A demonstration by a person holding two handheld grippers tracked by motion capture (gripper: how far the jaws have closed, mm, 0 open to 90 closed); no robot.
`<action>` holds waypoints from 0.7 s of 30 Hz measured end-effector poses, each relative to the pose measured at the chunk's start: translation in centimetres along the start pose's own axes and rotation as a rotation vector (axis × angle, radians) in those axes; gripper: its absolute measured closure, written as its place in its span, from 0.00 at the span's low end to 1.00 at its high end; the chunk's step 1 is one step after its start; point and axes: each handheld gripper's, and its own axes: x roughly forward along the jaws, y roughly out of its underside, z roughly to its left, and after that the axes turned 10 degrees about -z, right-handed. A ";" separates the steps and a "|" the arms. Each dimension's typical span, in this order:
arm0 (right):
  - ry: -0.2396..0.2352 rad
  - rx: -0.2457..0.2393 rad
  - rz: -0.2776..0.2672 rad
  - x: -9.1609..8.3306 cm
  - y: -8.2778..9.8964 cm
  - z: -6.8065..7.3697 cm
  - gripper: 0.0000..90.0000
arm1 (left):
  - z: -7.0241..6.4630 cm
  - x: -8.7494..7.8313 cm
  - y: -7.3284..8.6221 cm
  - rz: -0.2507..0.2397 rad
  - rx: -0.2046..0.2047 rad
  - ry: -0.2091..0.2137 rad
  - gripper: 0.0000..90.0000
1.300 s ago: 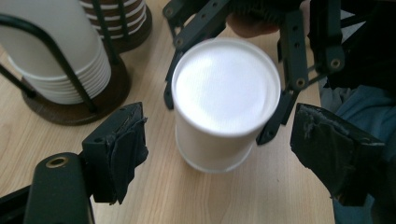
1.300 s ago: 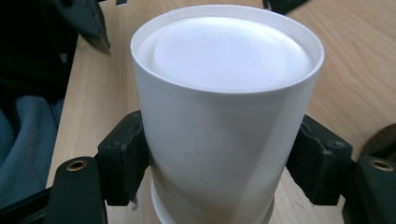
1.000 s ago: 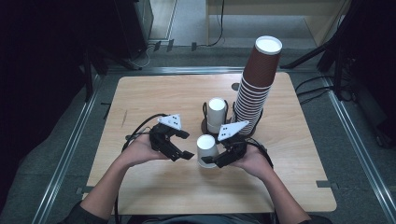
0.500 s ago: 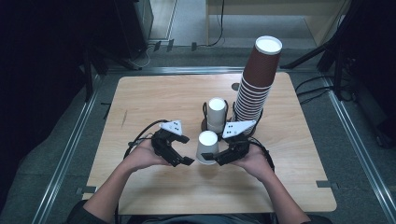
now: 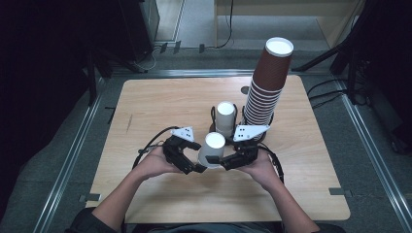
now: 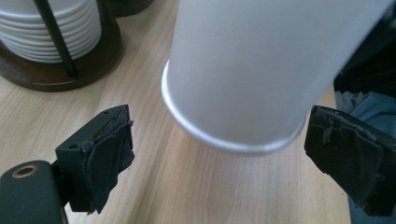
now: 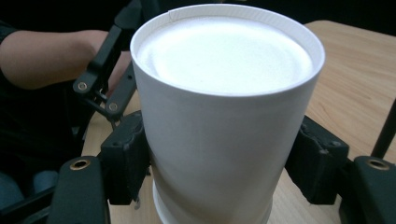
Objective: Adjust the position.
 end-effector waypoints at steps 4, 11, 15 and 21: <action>-0.009 -0.004 -0.018 0.3 0.1 0.1 0.33 | -0.1 0.2 -0.1 -0.019 -0.002 0.016 0.09; -0.025 0.002 -0.051 0.7 0.3 0.1 0.33 | -0.2 0.2 -0.1 -0.051 -0.011 0.025 0.14; -0.025 -0.001 -0.044 1.0 0.3 0.2 0.33 | -0.1 0.1 -0.2 -0.062 -0.016 0.021 0.17; -0.013 -0.002 -0.053 1.0 0.3 0.1 0.34 | -0.2 -0.1 -0.2 -0.079 0.000 0.017 0.26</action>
